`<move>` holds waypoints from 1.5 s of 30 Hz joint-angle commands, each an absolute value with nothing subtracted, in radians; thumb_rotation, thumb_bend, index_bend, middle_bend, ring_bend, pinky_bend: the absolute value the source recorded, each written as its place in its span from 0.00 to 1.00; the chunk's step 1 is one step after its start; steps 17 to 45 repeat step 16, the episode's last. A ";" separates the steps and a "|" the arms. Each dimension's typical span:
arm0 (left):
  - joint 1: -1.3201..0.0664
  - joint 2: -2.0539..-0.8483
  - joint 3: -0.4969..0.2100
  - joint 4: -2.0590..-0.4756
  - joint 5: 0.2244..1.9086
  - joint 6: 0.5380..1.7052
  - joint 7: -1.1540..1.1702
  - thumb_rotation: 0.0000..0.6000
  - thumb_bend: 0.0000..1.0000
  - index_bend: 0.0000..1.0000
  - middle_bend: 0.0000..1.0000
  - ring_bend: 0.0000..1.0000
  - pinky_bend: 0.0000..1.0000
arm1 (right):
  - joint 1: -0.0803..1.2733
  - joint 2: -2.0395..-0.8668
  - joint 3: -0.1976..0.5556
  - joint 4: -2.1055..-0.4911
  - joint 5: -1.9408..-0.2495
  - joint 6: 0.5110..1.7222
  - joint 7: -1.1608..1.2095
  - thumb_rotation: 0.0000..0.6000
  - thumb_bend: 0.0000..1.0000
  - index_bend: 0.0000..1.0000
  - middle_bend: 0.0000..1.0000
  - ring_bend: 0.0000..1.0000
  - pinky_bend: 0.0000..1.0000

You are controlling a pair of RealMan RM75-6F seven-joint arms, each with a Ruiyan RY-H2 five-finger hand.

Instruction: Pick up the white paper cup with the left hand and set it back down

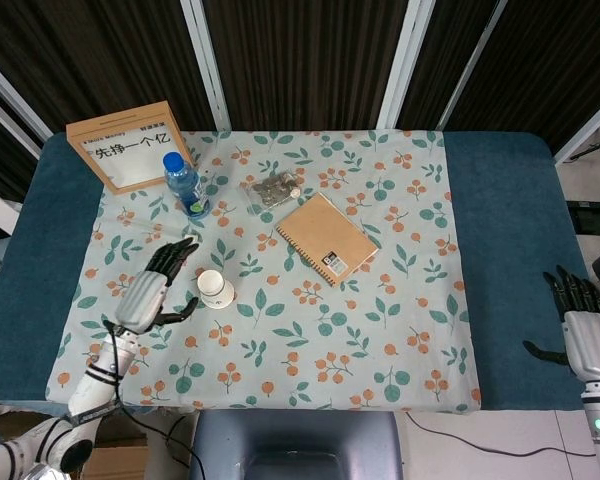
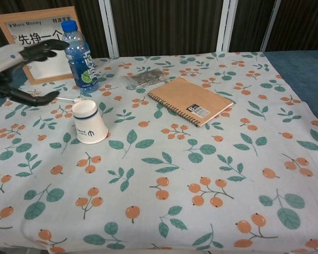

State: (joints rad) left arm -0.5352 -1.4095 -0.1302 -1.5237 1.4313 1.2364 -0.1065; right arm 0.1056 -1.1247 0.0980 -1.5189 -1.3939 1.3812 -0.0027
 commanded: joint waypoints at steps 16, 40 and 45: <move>-0.076 -1.257 0.071 -1.410 1.514 1.682 0.170 1.00 0.38 0.00 0.00 0.00 0.00 | 0.086 -1.131 0.071 -1.458 -1.493 1.468 0.041 1.00 0.07 0.00 0.00 0.00 0.00; -0.076 -1.257 0.071 -1.410 1.514 1.682 0.170 1.00 0.38 0.00 0.00 0.00 0.00 | 0.086 -1.131 0.071 -1.458 -1.493 1.468 0.041 1.00 0.07 0.00 0.00 0.00 0.00; -0.076 -1.257 0.071 -1.410 1.514 1.682 0.170 1.00 0.38 0.00 0.00 0.00 0.00 | 0.086 -1.131 0.071 -1.458 -1.493 1.468 0.041 1.00 0.07 0.00 0.00 0.00 0.00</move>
